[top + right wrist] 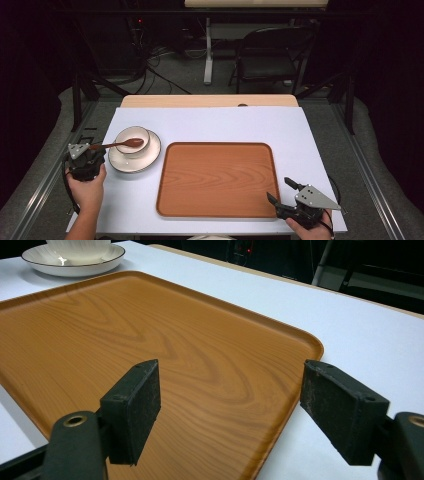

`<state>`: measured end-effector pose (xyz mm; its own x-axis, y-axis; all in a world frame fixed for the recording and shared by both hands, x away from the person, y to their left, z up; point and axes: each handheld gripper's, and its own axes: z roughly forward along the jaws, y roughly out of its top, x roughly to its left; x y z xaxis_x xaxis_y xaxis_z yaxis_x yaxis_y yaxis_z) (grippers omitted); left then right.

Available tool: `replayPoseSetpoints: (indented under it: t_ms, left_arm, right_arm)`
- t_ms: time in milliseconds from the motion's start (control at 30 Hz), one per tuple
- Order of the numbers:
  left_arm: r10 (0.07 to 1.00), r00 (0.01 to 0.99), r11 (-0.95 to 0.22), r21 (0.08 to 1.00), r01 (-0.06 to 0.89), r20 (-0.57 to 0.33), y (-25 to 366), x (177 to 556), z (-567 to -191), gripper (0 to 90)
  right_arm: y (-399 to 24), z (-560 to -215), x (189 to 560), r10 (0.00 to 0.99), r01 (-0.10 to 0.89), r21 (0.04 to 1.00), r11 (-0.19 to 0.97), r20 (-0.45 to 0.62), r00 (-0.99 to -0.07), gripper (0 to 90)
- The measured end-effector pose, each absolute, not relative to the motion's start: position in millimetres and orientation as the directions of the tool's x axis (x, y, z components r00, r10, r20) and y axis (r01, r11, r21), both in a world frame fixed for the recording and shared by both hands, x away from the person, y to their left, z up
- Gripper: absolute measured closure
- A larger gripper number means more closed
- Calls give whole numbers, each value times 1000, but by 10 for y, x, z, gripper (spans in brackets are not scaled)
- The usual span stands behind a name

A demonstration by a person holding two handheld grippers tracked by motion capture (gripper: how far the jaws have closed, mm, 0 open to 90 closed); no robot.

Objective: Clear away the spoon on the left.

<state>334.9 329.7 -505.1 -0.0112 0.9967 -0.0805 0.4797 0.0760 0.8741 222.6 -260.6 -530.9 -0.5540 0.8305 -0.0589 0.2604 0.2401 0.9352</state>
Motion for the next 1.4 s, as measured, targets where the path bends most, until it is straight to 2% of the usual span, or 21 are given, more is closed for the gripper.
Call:
replayPoseSetpoints:
  t_ms: [467,800,1000,1033,1067,1300,1400]
  left_arm:
    - [994,-60,109,870,480,-92,3448,3659,-5003,899]
    - [982,-75,190,860,474,-175,3520,3769,-5031,865]
    - [959,-53,272,849,452,-279,3555,3714,-5034,763]
    - [942,-42,315,839,444,-332,3570,3687,-5035,684]
    - [937,-39,327,836,441,-347,3574,3668,-5034,658]
    - [934,-12,328,844,424,-357,3570,3622,-5031,532]
    - [931,-11,334,840,427,-365,3570,3620,-5027,507]
  right_arm:
    - [-2612,-5317,2233,833,275,934,227,-39,-552,239]
    - [-2614,-5317,2234,831,272,935,230,-43,-555,239]
    - [-2618,-5313,2233,831,266,936,230,-47,-554,239]
    - [-2617,-5310,2229,832,268,937,225,-42,-553,240]
    - [-2620,-5308,2230,832,265,937,227,-46,-553,239]
    - [-2613,-5308,2227,831,264,937,229,-46,-555,240]
    - [-2616,-5314,2236,832,270,936,226,-41,-553,239]
